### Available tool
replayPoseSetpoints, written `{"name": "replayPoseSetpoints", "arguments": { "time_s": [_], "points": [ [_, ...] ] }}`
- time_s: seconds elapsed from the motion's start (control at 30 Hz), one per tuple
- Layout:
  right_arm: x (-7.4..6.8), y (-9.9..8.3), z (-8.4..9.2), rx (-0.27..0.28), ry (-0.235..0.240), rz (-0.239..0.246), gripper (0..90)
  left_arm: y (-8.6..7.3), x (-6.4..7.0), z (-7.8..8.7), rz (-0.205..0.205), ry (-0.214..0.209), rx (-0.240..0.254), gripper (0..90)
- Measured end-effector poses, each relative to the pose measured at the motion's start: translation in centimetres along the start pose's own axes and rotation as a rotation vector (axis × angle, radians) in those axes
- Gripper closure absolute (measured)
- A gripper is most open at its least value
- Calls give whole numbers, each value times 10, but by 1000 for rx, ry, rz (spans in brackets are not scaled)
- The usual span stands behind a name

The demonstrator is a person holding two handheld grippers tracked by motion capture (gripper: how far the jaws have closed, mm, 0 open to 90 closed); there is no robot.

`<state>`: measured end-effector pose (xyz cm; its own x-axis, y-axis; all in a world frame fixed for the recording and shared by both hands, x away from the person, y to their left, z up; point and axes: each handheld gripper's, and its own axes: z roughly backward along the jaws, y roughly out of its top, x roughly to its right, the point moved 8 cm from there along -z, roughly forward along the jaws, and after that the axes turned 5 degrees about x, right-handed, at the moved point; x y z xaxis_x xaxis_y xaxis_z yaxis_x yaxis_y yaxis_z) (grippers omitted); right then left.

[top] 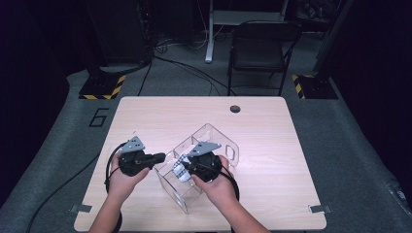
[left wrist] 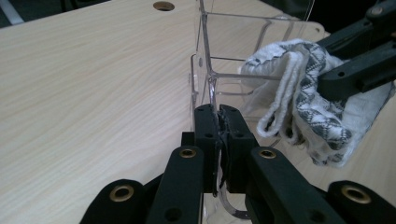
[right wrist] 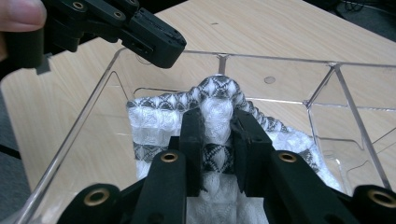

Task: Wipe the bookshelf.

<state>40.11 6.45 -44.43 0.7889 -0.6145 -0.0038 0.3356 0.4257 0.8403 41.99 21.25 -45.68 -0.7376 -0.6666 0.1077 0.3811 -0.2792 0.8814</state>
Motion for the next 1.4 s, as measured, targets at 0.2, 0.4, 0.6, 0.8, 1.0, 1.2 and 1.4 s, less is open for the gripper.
{"name": "replayPoseSetpoints", "arguments": {
  "time_s": [0.2, 0.4, 0.6, 0.8, 1.0, 1.2, 1.4],
  "points": [
    [1, 5, -14, -20, -13, -9, 751, -2, 0, 0, -5, 2, 15, 870],
    [3, 21, -38, -26, -37, -14, 752, -3, 1, 0, -19, 2, 30, 871],
    [2, 26, -49, -60, -63, -7, 753, -3, 1, -1, 0, 12, 36, 871],
    [0, 18, -39, -37, -68, 8, 752, -3, 1, -1, 16, 31, 38, 872],
    [-1, 1, -13, -28, -40, 8, 752, -3, 2, -1, 18, 28, 43, 871],
    [-1, 9, -24, -70, -56, -1, 748, -4, 2, -2, 5, 11, 60, 871],
    [3, 24, -51, -91, -66, -2, 745, -5, 0, -1, 12, 17, 68, 870]
  ]
}}
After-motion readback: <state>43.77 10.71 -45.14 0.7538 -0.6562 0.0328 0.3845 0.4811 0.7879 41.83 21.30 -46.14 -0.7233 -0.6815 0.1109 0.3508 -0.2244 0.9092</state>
